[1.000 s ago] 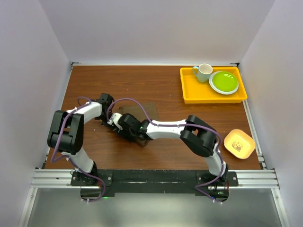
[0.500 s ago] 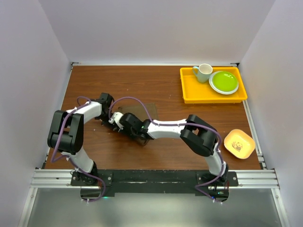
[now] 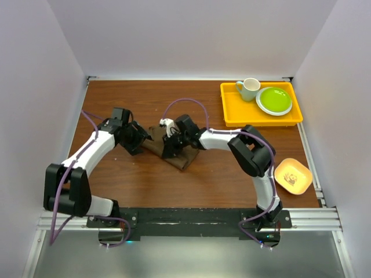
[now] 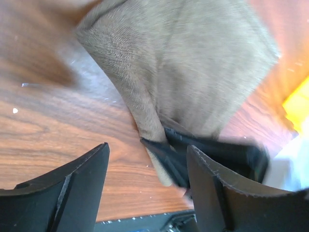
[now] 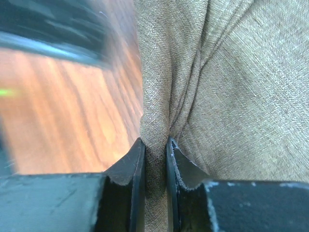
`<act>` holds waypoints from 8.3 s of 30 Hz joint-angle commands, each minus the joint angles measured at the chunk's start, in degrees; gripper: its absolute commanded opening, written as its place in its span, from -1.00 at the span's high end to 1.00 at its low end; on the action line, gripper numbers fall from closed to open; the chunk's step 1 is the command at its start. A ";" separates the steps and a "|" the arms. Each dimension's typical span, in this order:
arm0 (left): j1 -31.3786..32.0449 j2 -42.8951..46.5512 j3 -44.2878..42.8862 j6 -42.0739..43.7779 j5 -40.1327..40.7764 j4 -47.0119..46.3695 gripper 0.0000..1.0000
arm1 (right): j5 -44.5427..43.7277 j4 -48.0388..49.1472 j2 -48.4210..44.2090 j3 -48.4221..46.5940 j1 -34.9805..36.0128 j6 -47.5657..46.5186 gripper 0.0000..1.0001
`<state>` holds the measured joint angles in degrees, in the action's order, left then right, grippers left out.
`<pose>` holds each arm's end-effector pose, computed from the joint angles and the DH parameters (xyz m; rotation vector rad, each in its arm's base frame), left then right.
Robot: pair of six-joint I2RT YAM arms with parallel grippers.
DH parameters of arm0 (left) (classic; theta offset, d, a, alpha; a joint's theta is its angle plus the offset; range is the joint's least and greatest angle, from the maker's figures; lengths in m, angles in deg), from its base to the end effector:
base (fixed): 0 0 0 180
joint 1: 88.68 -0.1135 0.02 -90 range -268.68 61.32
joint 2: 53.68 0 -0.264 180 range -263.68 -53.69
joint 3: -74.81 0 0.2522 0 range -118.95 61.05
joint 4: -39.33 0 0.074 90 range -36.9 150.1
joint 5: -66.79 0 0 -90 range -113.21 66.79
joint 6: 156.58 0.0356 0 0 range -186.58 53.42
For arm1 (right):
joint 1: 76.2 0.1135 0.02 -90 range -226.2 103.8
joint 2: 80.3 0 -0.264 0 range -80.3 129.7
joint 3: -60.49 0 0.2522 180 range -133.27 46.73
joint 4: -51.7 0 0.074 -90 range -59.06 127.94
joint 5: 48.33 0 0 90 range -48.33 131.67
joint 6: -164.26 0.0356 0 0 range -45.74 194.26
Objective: Fold the napkin, place the utensils inside, and roll it up
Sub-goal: Roll the napkin with the utensil
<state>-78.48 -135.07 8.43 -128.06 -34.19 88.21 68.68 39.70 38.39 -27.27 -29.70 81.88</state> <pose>0.2665 -0.0548 0.2114 -1.1641 2.5705 -0.6028 0.2915 0.3306 0.1435 -1.0481 2.2062 1.0009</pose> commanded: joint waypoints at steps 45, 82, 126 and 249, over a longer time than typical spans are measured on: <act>3.69 -21.62 28.98 0.12 -9.93 -70.27 1.00 | 17.13 -20.46 7.88 -5.54 -14.86 9.46 0.13; 1.32 -11.46 16.16 5.22 -13.19 -45.32 0.48 | -30.19 -29.53 -1.19 -9.32 8.70 -16.41 1.00; 6.68 -16.25 0.15 -17.80 0.79 -2.86 -0.30 | 16.77 -13.80 9.81 -3.96 -10.82 9.17 0.98; 4.75 -20.04 -2.14 -1.19 -7.65 -14.37 0.33 | -46.34 -19.69 -4.62 -7.13 11.95 -12.45 -0.96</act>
<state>-73.87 -154.68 5.65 -128.78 -41.23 71.75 31.35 16.51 33.06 -34.76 -17.33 70.25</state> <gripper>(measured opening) 0.335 0.982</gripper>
